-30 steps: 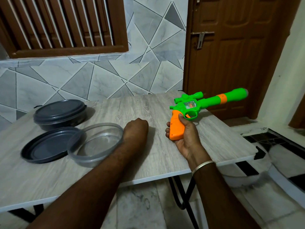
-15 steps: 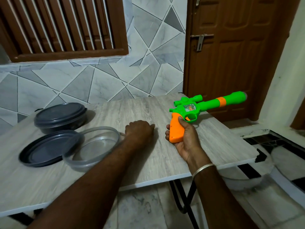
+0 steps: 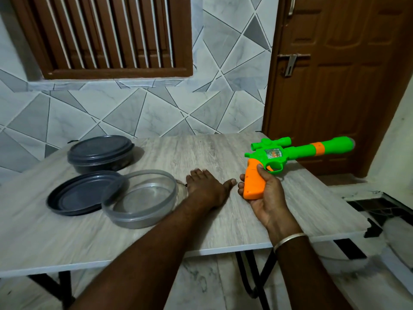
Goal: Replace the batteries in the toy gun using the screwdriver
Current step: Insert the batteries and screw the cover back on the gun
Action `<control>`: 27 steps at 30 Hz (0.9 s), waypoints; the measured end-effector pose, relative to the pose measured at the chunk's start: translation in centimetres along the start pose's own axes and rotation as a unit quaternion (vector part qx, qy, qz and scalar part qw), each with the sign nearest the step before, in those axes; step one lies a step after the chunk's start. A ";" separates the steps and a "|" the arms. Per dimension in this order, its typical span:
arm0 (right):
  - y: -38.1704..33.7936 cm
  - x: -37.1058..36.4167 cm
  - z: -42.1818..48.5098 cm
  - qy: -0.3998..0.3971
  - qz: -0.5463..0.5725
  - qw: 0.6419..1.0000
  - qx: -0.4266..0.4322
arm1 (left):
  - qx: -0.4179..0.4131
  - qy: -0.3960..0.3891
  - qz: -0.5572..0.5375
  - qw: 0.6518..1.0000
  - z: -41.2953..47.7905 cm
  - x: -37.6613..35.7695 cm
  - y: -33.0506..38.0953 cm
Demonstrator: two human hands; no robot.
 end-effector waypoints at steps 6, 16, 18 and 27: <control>0.0 0.0 0.1 0.002 -0.003 1.000 -0.003 | 0.012 0.026 0.021 0.999 -1.0 0.5 -0.8; 0.1 -0.2 -0.1 -0.017 -0.003 1.000 -0.013 | 0.034 0.007 -0.010 0.999 -1.8 0.2 -2.8; 0.2 -0.1 -0.2 -0.014 0.000 1.000 -0.013 | 0.035 0.009 -0.011 0.999 -1.9 0.2 -2.9; 0.2 0.0 0.1 -0.014 -0.001 1.000 -0.016 | 0.083 0.005 0.019 0.996 -3.4 1.5 -3.2</control>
Point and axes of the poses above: each hand's wrist, its own z-axis towards the middle knuckle, its own x-axis out of the back of the hand, y = z × x, the point moved 9 cm from there along z, towards the middle knuckle, and after that the axes turned 3 degrees about -x, right-handed, at the moved point
